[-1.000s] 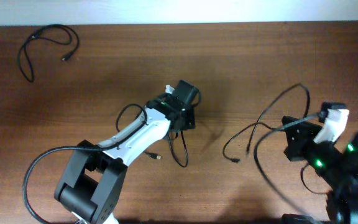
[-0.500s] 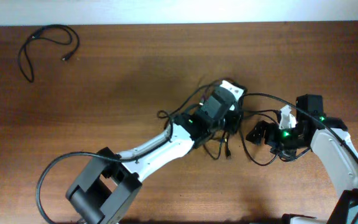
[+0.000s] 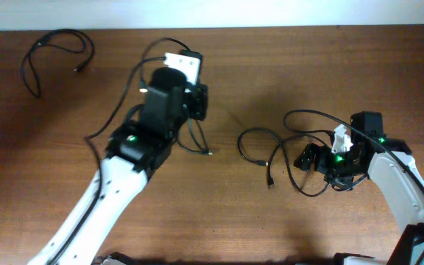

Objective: Untangle cables
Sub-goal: 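Carry a second separated cable with the left gripper to the upper left, then grasp the last cable with the left gripper and drag it left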

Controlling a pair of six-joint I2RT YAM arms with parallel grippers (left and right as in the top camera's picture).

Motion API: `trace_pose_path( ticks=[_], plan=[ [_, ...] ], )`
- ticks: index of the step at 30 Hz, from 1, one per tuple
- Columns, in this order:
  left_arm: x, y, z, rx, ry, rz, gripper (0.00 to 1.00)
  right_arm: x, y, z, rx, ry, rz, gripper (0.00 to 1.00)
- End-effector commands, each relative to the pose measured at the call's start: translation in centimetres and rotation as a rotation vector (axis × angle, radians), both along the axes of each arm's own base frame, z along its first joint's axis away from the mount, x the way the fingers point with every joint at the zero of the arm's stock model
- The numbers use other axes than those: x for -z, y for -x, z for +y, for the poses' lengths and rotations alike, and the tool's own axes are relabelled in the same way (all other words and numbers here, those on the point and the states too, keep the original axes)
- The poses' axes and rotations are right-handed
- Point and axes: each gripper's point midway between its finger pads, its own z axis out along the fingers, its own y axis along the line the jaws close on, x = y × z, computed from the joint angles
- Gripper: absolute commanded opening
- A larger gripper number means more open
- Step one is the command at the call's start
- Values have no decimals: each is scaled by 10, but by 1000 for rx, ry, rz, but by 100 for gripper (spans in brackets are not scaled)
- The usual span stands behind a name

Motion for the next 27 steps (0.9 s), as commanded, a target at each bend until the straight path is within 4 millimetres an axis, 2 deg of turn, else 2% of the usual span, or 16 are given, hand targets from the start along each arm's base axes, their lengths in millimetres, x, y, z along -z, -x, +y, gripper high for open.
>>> trace_pose_path(
  ticks=[1,5,6,7,9,11,12,14,15,19,20,21,22,25,26,27],
  plan=[
    [-73,10,39,-51,-18,-217,0,1,0,0,-4,9,1,98],
    [-143,27,103,-198,-81,-449,0,1,0,0,-4,9,1,98],
    [-173,24,120,-252,-67,-565,0,1,-1,0,-4,9,1,98],
    [-207,17,138,-304,-118,-725,0,1,0,0,-4,9,1,98],
    [-218,-14,169,-399,-151,-835,0,1,-1,0,-4,9,1,99],
    [-191,-61,186,-420,-116,-849,0,1,-1,0,-4,9,1,99],
    [-153,-95,177,-328,-54,-786,0,1,-1,0,-4,9,1,99],
    [-71,-136,171,-296,37,-575,0,1,-1,0,-4,9,1,98],
    [-12,-155,167,-290,93,-426,0,1,0,0,-4,9,1,98],
    [139,-162,160,-270,66,-33,1,1,-1,0,-4,9,1,98],
    [156,-159,160,-272,59,18,23,1,-1,0,-4,9,1,98],
    [157,-159,160,-272,59,19,70,1,-1,0,-4,9,1,98],
    [155,-160,160,-272,60,10,99,1,-1,0,-4,9,1,98],
    [157,-146,159,-274,48,102,99,1,-1,0,-4,9,1,98],
    [146,-140,162,-288,37,123,99,1,-1,0,-5,9,0,98],
    [115,-129,176,-358,-6,121,99,1,-1,0,-4,9,1,98]
  ],
)
